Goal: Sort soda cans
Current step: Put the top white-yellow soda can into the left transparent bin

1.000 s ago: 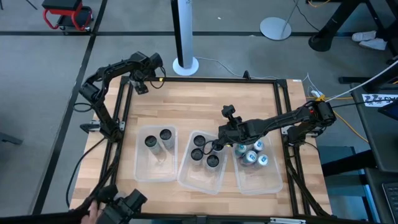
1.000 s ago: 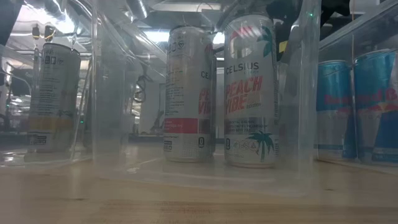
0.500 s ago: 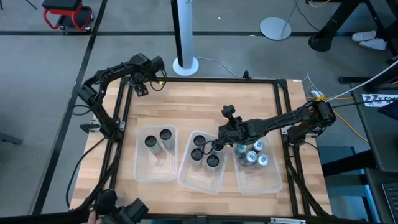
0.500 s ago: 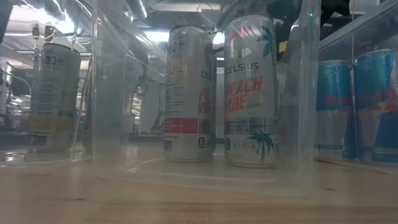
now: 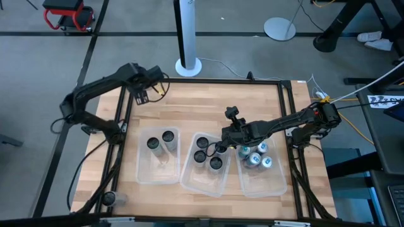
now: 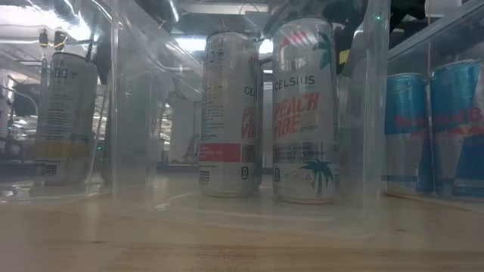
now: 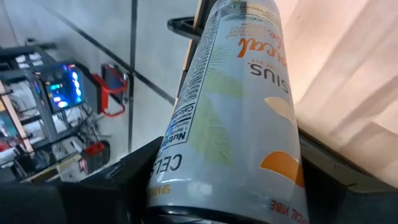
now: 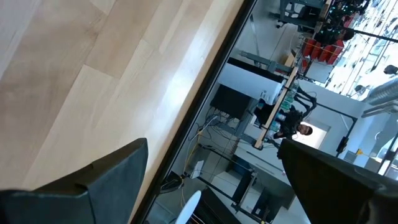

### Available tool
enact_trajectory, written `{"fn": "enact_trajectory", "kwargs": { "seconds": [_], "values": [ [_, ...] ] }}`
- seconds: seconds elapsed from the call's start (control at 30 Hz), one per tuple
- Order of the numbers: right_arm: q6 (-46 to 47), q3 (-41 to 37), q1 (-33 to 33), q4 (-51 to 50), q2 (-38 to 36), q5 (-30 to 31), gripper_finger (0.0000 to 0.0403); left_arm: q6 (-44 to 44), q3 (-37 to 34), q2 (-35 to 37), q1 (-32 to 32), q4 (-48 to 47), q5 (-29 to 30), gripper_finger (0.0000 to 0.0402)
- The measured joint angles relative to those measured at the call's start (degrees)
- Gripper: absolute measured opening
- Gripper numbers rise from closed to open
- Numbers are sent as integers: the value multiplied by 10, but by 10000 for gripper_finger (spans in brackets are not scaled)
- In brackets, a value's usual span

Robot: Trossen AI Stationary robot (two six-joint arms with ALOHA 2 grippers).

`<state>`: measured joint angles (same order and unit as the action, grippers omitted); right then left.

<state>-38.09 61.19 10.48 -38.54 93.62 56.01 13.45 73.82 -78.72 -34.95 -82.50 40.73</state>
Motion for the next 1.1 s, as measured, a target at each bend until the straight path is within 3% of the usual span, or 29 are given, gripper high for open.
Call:
{"fn": "enact_trajectory", "kwargs": {
  "seconds": [0.37, 0.63, 0.8, 1.1],
  "values": [
    [0, 0, 0, 1, 0, 0, 364, -108, 6, 86, 158, -49, 1, 264],
    [0, 0, 0, 4, 0, 1, 364, -168, 94, 86, 266, -54, -8, 264],
    [0, 0, 0, 4, 0, 1, 364, -223, 166, 85, 325, -55, -78, 264],
    [0, 0, 0, 6, 0, 1, 364, -379, 228, 85, 413, -76, -283, 264]
  ]
}}
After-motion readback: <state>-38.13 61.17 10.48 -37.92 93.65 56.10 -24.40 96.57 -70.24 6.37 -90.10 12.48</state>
